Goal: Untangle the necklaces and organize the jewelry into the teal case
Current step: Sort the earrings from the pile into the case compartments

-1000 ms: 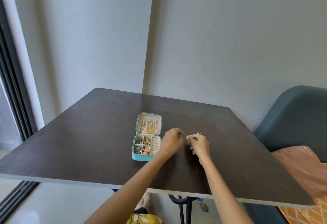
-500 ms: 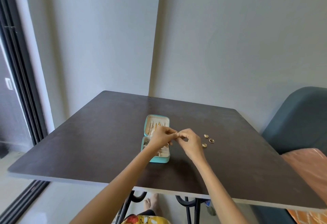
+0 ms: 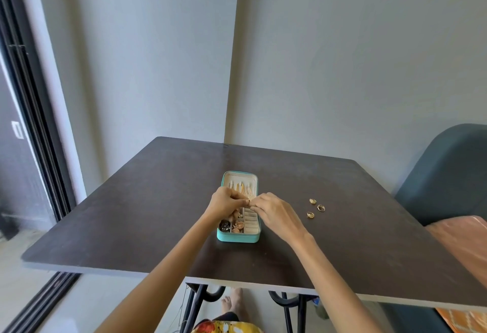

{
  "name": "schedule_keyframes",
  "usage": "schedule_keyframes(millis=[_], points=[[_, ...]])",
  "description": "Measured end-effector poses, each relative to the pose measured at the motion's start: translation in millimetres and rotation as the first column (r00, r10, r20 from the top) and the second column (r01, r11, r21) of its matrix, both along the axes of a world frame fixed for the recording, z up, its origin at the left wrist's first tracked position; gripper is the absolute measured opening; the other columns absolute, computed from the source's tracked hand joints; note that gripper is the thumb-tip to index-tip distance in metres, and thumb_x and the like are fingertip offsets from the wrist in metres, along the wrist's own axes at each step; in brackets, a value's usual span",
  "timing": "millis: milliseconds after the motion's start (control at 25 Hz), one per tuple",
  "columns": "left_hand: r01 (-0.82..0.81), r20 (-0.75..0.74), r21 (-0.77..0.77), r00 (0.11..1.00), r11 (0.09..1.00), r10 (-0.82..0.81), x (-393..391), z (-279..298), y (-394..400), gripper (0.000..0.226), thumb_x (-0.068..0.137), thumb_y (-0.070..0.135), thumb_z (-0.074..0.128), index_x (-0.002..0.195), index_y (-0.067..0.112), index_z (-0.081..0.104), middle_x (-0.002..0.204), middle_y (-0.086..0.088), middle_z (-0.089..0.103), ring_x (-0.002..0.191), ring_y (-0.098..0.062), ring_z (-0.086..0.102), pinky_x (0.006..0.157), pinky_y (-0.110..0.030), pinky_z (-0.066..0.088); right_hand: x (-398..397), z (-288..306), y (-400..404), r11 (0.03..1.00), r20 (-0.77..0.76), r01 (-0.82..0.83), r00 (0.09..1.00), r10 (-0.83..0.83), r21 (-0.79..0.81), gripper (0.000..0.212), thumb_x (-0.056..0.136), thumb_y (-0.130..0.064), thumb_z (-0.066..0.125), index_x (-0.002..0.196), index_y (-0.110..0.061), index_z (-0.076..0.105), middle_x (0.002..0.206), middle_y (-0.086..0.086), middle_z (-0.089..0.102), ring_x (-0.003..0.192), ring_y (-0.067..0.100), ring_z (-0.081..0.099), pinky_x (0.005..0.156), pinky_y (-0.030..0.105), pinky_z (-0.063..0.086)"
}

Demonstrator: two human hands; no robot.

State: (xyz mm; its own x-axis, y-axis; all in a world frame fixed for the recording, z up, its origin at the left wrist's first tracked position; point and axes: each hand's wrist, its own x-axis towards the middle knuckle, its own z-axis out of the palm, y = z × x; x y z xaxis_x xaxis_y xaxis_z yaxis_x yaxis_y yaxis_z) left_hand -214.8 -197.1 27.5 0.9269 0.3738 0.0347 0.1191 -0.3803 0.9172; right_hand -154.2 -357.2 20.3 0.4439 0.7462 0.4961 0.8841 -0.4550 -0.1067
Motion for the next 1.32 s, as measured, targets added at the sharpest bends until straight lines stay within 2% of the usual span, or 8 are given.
schedule_keyframes(millis=[160, 280, 400, 520, 760, 1080, 1160, 1320], points=[[-0.010, 0.040, 0.139, 0.999, 0.990, 0.005, 0.4, -5.9, -1.6, 0.009, 0.082, 0.015, 0.069, 0.074, 0.014, 0.072, 0.054, -0.001, 0.064, 0.037, -0.009, 0.050, 0.042, -0.019, 0.047, 4.9, -7.0, -1.3, 0.936, -0.327, 0.076, 0.944, 0.044, 0.344, 0.012, 0.085, -0.018, 0.068, 0.097, -0.017, 0.072, 0.094, -0.007, 0.069, 0.085, 0.003, 0.064, 0.076, 0.022, 0.054], [-0.039, 0.073, 0.269, 0.997, 0.962, 0.020, 2.2, -8.6, -4.6, 0.005, 0.082, 0.017, 0.069, 0.081, 0.015, 0.074, 0.073, 0.000, 0.071, 0.060, -0.011, 0.061, 0.057, -0.017, 0.047, 9.6, -11.3, 5.0, 0.927, -0.426, 0.126, 0.904, 0.039, 0.352, 0.018, 0.083, -0.014, 0.071, 0.100, -0.019, 0.072, 0.091, -0.008, 0.071, 0.082, -0.002, 0.064, 0.078, 0.018, 0.054], [-0.055, 0.097, 0.381, 0.995, 0.923, 0.019, 4.3, -8.6, -6.8, 0.011, 0.084, 0.014, 0.067, 0.092, 0.014, 0.075, 0.091, -0.002, 0.073, 0.080, -0.008, 0.063, 0.070, -0.017, 0.047, 12.2, -13.6, 9.4, 0.951, -0.429, 0.161, 0.903, -0.034, 0.263, 0.019, 0.084, -0.014, 0.068, 0.102, -0.020, 0.072, 0.094, -0.004, 0.073, 0.083, -0.001, 0.064, 0.074, 0.008, 0.048], [-0.037, 0.068, 0.442, 0.998, 0.896, 0.008, 6.2, -6.8, -8.9, 0.015, 0.086, 0.013, 0.064, 0.096, 0.013, 0.074, 0.097, -0.002, 0.073, 0.091, -0.016, 0.066, 0.080, -0.029, 0.052, 12.6, -14.2, 11.6, 0.958, -0.396, 0.193, 0.913, -0.096, 0.213, 0.019, 0.087, -0.016, 0.065, 0.104, -0.021, 0.072, 0.097, -0.004, 0.073, 0.089, 0.006, 0.066, 0.076, 0.016, 0.051], [0.081, -0.075, 0.495, 0.996, 0.865, -0.051, 13.8, -3.3, -12.0, 0.015, 0.089, 0.013, 0.058, 0.096, 0.006, 0.071, 0.098, -0.010, 0.068, 0.083, -0.021, 0.062, 0.068, -0.028, 0.049, 8.6, -13.6, 7.5, 0.971, -0.356, 0.182, 0.927, -0.117, 0.154, 0.017, 0.088, -0.018, 0.063, 0.102, -0.023, 0.072, 0.098, -0.001, 0.070, 0.089, 0.011, 0.064, 0.079, 0.027, 0.055], [0.199, -0.160, 0.411, 0.976, 0.890, -0.145, 16.4, -1.6, -0.5, 0.017, 0.088, 0.018, 0.063, 0.094, 0.004, 0.071, 0.089, -0.012, 0.068, 0.077, -0.017, 0.057, 0.076, -0.035, 0.051, 10.0, -14.6, 7.1, 0.955, -0.416, 0.147, 0.909, -0.028, 0.256, 0.017, 0.083, -0.012, 0.069, 0.097, -0.021, 0.074, 0.090, -0.005, 0.072, 0.072, -0.010, 0.059, 0.069, 0.003, 0.046], [0.192, -0.168, 0.439, 0.977, 0.878, -0.129, 16.2, 0.7, -2.4, 0.016, 0.088, 0.016, 0.064, 0.095, 0.004, 0.072, 0.093, -0.015, 0.070, 0.077, -0.017, 0.057, 0.074, -0.034, 0.049, 9.2, -16.7, 8.0, 0.953, -0.426, 0.152, 0.904, -0.027, 0.261, 0.015, 0.083, -0.013, 0.069, 0.095, -0.022, 0.074, 0.089, -0.006, 0.072, 0.071, -0.014, 0.058, 0.069, 0.006, 0.049], [0.069, -0.112, 0.489, 0.994, 0.870, -0.016, 12.5, 2.8, -7.4, 0.012, 0.083, 0.010, 0.067, 0.093, 0.008, 0.074, 0.095, -0.009, 0.071, 0.084, -0.020, 0.064, 0.074, -0.031, 0.051, 8.6, -18.0, 7.9, 0.958, -0.436, 0.194, 0.896, -0.086, 0.209, 0.015, 0.084, -0.020, 0.069, 0.097, -0.026, 0.073, 0.091, -0.008, 0.067, 0.075, -0.003, 0.060, 0.070, 0.011, 0.049]])
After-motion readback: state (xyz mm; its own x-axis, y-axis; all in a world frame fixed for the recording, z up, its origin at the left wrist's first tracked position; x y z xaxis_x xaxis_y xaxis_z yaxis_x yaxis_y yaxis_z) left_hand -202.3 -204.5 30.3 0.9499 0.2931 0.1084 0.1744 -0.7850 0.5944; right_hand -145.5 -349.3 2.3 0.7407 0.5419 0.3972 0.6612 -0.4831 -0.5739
